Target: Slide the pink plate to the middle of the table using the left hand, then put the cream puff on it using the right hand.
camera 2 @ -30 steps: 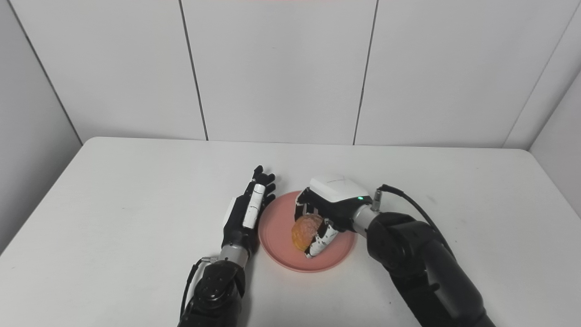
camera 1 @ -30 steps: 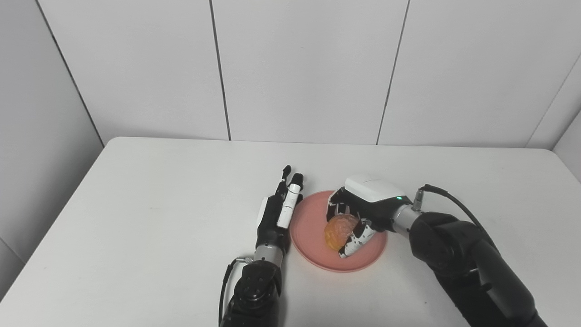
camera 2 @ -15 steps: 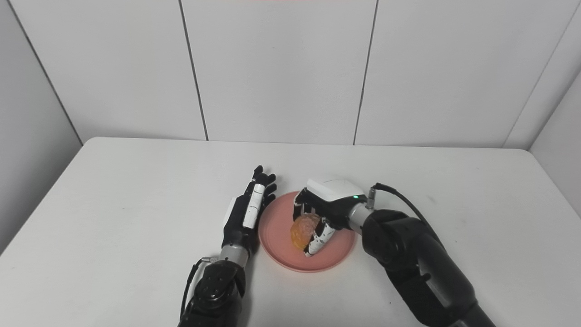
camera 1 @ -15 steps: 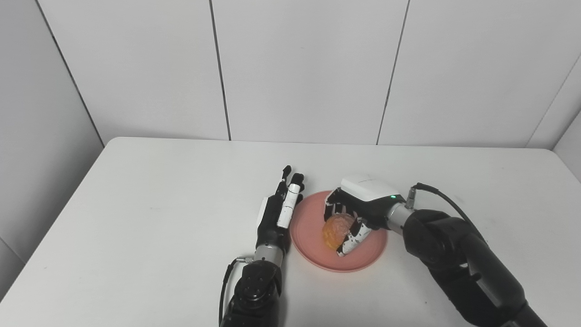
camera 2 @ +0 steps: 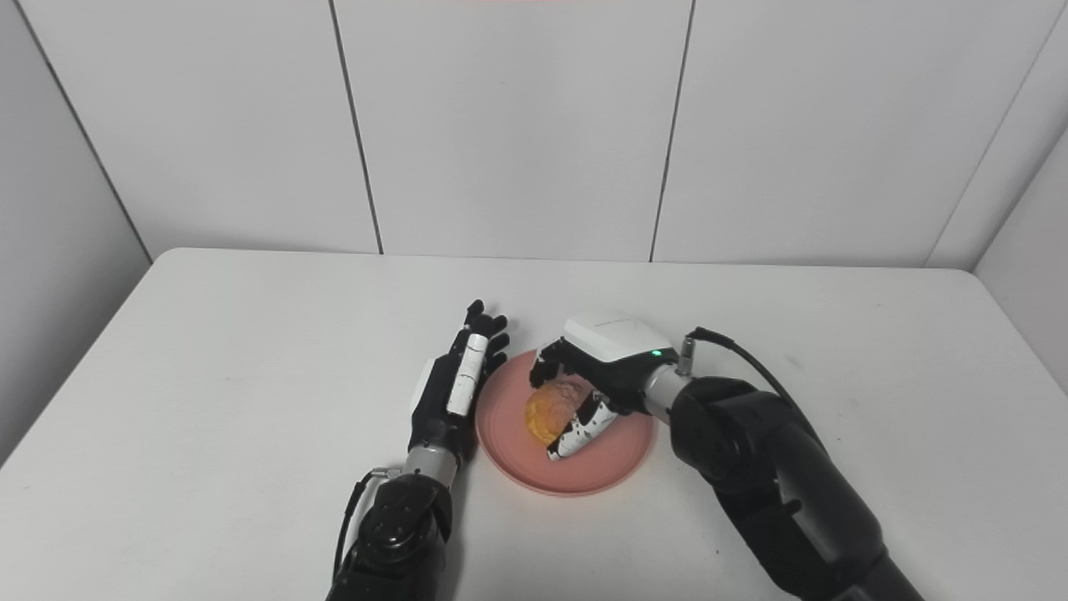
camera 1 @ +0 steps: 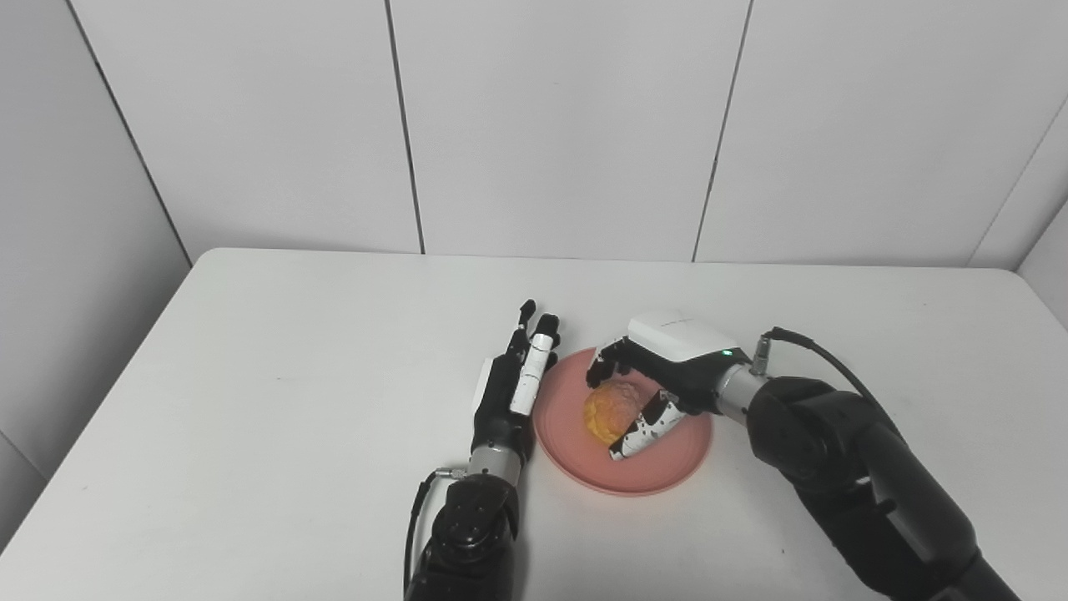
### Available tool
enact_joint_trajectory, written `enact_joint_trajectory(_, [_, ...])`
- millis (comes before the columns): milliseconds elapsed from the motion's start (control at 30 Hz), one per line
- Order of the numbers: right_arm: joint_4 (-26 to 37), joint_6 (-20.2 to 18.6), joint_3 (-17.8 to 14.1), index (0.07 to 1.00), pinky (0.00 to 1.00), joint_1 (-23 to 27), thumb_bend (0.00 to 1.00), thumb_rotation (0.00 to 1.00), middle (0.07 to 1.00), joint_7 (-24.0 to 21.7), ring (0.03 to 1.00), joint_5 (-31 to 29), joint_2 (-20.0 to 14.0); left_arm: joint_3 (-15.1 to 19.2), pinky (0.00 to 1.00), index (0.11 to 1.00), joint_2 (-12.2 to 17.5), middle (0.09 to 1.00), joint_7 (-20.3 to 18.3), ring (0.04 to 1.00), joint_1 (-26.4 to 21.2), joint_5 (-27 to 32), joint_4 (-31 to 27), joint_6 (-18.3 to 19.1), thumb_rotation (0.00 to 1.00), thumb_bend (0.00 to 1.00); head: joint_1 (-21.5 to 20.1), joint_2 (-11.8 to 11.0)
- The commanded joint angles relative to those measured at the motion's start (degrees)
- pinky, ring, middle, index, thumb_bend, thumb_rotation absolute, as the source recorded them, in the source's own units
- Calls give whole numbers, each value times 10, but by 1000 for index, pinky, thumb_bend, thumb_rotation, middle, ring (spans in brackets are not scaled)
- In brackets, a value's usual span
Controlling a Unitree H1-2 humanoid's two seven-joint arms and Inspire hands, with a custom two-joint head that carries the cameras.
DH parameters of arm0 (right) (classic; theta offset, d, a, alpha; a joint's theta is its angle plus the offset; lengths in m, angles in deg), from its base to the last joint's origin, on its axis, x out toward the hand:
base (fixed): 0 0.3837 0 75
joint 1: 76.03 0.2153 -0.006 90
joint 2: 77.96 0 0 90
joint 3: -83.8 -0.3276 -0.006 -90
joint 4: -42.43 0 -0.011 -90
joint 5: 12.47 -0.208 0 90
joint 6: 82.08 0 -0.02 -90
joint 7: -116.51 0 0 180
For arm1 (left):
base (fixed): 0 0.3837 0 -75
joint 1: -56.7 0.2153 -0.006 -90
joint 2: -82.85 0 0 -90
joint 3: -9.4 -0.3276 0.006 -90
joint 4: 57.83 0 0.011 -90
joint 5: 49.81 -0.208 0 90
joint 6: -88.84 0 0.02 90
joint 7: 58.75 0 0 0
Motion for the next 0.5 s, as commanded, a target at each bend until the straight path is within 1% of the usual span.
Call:
enact_joint_trajectory(0, [25,-6,-13,697,653,19,1000,310,799,2,801,1,-6,3,923,1000,-2,924,1,924,16,3,21,28,883,826,0,0])
enact_joint_trajectory(67, [32,-9,-16,707,648,19,1000,309,794,-2,794,0,-6,2,918,1000,0,926,0,925,16,3,22,28,887,822,-2,1])
enact_joint_trajectory(133, [42,-12,-20,708,622,18,1000,308,777,-6,763,1,-6,1,916,1000,0,930,-2,927,16,3,22,29,891,822,-2,0])
enact_joint_trajectory(333, [85,-26,-29,709,596,15,1000,332,745,-31,734,4,-11,3,929,1000,-2,933,-1,936,17,6,22,28,884,827,-2,0])
enact_joint_trajectory(467, [133,-39,-46,697,585,7,1000,327,748,-46,731,-3,-14,2,958,1000,1,939,-2,945,16,4,23,27,896,826,-3,0])
